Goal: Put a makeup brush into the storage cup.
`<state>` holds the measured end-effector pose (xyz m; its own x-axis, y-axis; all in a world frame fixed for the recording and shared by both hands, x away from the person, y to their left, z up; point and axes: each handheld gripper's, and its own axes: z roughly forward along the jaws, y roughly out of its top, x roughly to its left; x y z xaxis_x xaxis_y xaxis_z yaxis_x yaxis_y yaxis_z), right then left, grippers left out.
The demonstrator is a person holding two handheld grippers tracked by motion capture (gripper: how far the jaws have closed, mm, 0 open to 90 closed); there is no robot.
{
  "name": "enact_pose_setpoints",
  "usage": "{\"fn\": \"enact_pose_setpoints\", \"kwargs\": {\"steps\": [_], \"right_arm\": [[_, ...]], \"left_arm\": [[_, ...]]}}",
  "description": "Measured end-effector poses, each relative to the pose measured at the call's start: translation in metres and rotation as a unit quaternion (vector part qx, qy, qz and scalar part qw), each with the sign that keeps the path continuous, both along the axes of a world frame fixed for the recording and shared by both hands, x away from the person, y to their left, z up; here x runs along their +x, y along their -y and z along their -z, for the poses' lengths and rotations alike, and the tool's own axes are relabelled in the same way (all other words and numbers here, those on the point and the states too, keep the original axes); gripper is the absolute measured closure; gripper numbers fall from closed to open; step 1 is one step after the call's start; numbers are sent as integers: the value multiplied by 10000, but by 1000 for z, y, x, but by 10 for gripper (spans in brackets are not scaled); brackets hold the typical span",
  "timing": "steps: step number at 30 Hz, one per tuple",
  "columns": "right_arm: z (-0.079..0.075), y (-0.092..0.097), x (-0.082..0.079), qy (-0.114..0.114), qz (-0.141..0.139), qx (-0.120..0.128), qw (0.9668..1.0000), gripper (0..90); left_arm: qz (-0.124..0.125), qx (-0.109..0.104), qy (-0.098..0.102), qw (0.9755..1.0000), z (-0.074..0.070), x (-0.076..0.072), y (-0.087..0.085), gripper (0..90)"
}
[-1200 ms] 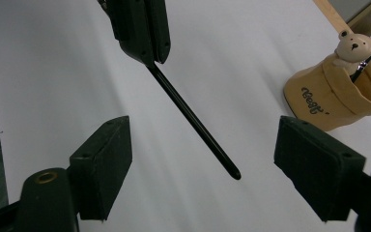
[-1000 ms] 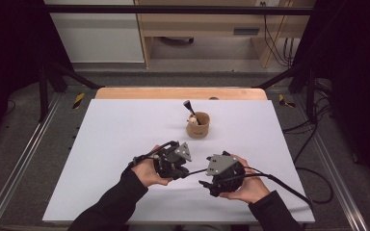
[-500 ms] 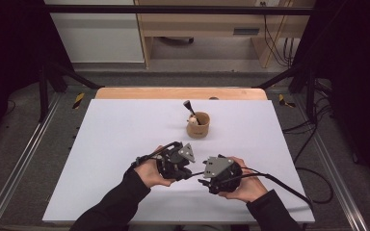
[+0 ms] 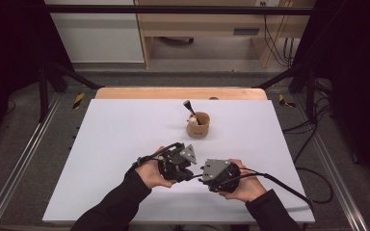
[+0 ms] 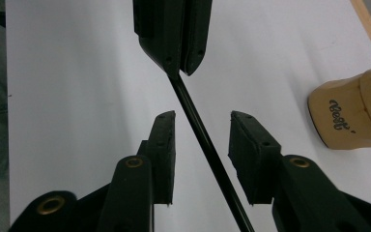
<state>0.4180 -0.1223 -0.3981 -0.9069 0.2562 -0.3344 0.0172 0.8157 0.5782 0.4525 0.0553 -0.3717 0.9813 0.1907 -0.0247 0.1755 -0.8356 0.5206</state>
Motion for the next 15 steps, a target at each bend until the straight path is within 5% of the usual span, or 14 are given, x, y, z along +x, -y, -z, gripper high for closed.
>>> {"fn": "enact_pose_setpoints", "kwargs": {"steps": [15], "right_arm": [[2,0,0,-95,-156,-90,9998,758]], "left_arm": [[98,-43,7,9999,0,-2,1,856]]}}
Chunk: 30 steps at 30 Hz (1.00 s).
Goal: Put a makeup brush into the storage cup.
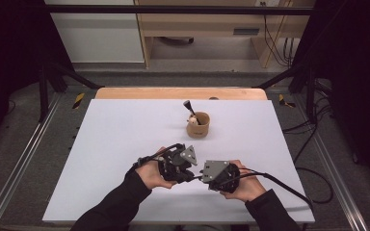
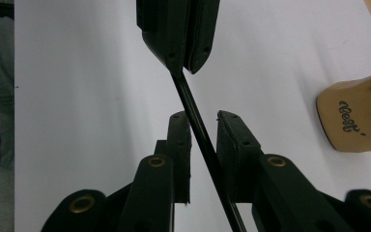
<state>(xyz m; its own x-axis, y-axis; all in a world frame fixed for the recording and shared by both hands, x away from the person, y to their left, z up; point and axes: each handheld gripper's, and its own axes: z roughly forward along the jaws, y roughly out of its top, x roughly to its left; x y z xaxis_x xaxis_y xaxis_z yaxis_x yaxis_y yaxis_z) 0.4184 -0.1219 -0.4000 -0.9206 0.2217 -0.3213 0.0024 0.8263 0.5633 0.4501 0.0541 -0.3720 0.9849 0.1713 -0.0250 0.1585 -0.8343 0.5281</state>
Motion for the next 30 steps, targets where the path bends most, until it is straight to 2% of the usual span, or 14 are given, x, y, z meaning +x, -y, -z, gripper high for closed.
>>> {"fn": "enact_pose_setpoints", "kwargs": {"steps": [15,20,21,23,28,30], "right_arm": [[1,0,-1,0,-198,-50,9998,816],[1,0,-2,-158,-328,-13,9993,853],[2,0,-3,-134,-302,14,9995,854],[2,-1,-2,-249,-315,-7,9992,855],[5,-1,-2,-296,-312,-37,9991,855],[4,0,-1,-321,-270,-4,9991,854]], "left_arm": [[63,-39,32,10000,0,2,-3,842],[24,-79,53,10000,-1,3,-5,821],[38,-76,29,10000,-1,4,-6,820],[60,-50,40,10000,-1,3,-5,818],[-69,-192,128,9997,-2,5,-10,718],[-177,-258,190,9993,-3,6,-14,638]]}}
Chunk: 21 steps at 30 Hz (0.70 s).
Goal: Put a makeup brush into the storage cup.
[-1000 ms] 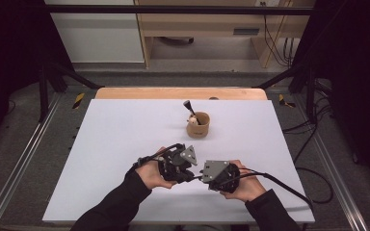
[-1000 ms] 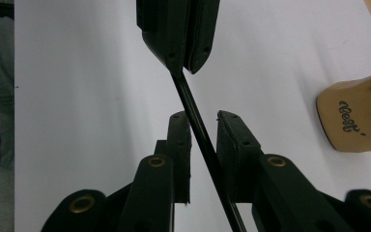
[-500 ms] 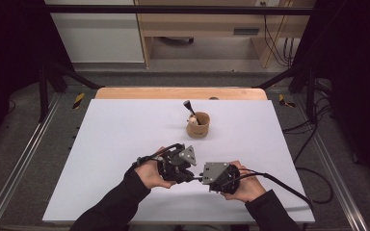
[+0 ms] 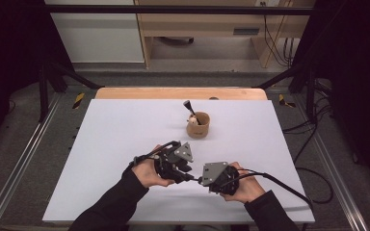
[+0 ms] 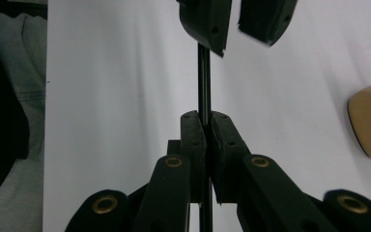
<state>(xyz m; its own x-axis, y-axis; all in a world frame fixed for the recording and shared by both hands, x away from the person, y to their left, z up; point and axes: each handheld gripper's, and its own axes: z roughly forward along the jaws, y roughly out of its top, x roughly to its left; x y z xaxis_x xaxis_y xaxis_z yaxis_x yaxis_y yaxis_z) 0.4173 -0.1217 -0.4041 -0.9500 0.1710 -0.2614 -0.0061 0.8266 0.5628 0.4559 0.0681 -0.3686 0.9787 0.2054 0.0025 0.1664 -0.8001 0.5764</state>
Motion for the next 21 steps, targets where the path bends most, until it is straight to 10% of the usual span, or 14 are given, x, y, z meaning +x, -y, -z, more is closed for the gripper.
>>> {"fn": "enact_pose_setpoints", "kwargs": {"steps": [21], "right_arm": [[-4,11,12,-177,669,324,9971,854]], "left_arm": [[-1135,-871,361,9891,-7,5,-60,251]]}}
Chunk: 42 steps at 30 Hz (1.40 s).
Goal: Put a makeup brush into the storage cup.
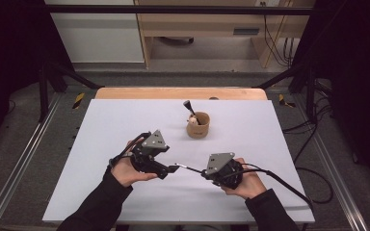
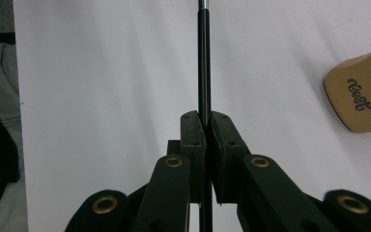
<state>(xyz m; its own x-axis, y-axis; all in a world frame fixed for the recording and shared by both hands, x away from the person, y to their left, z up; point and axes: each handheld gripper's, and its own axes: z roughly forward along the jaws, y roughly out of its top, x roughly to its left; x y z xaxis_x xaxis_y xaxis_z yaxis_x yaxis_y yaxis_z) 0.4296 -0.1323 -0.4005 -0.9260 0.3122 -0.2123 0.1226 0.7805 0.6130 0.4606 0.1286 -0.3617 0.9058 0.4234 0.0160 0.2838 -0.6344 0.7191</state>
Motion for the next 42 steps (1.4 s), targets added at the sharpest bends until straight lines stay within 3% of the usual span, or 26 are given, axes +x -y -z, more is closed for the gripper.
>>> {"fn": "enact_pose_setpoints", "kwargs": {"steps": [7,14,25,31,42], "right_arm": [[-1,4,0,33,98,87,9999,853],[1,7,0,35,225,238,9995,853],[7,13,2,2,583,713,9957,853],[11,14,0,-9,689,970,9929,853],[17,17,-4,-29,867,1411,9862,853]], "left_arm": [[-217,-191,-25,9996,8,-4,-13,237],[-474,-555,-73,9973,20,-11,-25,225],[-834,-1127,-37,9901,41,-19,-32,203],[-880,-1262,-100,9880,47,-21,-30,201],[-1153,-1677,93,9790,55,-30,-32,187]]}}
